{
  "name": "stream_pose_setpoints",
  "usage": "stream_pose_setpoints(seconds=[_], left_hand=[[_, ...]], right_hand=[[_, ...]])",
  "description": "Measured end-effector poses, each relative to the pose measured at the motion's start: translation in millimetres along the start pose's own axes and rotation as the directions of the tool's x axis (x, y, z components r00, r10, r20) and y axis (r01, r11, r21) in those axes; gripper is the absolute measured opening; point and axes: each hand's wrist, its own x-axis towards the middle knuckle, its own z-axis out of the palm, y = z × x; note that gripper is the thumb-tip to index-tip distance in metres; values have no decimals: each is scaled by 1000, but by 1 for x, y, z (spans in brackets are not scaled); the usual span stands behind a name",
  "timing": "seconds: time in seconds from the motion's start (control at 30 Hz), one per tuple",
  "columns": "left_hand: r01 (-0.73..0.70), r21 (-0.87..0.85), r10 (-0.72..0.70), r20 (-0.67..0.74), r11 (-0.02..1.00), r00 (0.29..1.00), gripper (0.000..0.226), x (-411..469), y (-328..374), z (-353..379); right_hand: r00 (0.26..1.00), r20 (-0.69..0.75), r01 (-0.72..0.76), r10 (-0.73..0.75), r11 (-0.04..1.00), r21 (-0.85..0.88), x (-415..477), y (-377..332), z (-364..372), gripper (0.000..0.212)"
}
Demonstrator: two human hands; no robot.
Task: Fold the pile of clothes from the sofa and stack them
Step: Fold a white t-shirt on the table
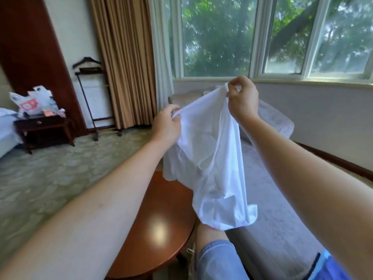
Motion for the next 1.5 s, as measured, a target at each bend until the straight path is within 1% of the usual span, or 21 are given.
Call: stream_pose_setpoints(seconds=[0.13,0.23,0.33,0.43,0.53,0.63,0.7,0.77,0.83,0.9,0.97,1.03,1.07,1.13,1.23,1.27,1.3,1.37,1.4,1.43,1.5], left_hand=[[-72,69,82,-161,995,983,31,18,17,-84],[-71,126,101,-246,989,964,32,30,18,-137],[-52,196,112,-312,979,943,32,38,8,-176],[31,254,45,-290,967,956,27,45,-29,-200],[184,310,-120,-215,933,969,23,42,-86,-201],[314,360,-289,-121,879,950,22,27,-146,-189],[402,408,-415,-61,820,908,21,16,-189,-181],[461,495,-526,-10,737,851,21,5,-228,-174],[493,572,-614,24,655,789,30,-11,-261,-166],[523,616,-687,40,589,726,42,-28,-289,-155],[541,613,-735,99,576,670,47,-44,-314,-143],[554,599,-767,171,579,618,46,-57,-334,-127],[550,601,-778,209,580,592,47,-62,-341,-119],[516,623,-783,276,588,558,51,-72,-349,-105],[478,638,-774,323,603,545,59,-83,-361,-91],[476,636,-772,330,608,544,62,-85,-365,-88],[478,635,-775,338,607,535,65,-88,-370,-86],[480,645,-788,349,594,506,71,-93,-377,-85],[480,657,-797,344,582,496,74,-94,-381,-83],[471,671,-799,328,573,504,74,-95,-384,-81],[451,697,-783,260,558,565,72,-95,-387,-76]], right_hand=[[998,32,43,-47,994,100,4,-64,28,10],[994,35,97,-106,975,198,2,-107,54,15],[986,61,135,-154,962,237,-3,-137,81,18],[970,201,98,-140,974,203,-4,-139,128,17],[914,396,47,-85,993,104,-14,-113,181,17],[819,573,10,-33,999,43,-41,-72,227,14],[735,678,-23,5,1000,18,-63,-44,251,12],[645,764,-21,28,1000,-19,-82,-16,270,24],[538,836,5,106,992,-129,-98,12,282,41],[412,880,25,236,963,-270,-112,39,289,38],[287,891,84,352,917,-389,-129,65,293,30],[212,887,104,411,893,-438,-150,86,299,27],[191,883,97,429,887,-452,-162,95,303,26],[180,885,136,429,880,-454,-185,108,311,29],[190,902,226,388,877,-425,-216,123,318,53],[199,898,231,393,871,-433,-222,125,320,55],[210,895,234,394,869,-437,-227,128,321,49],[235,891,248,390,862,-442,-234,135,321,15],[260,886,250,384,859,-446,-235,138,321,20],[278,880,239,384,860,-451,-236,139,320,30],[268,889,215,372,876,-431,-234,141,318,37]])
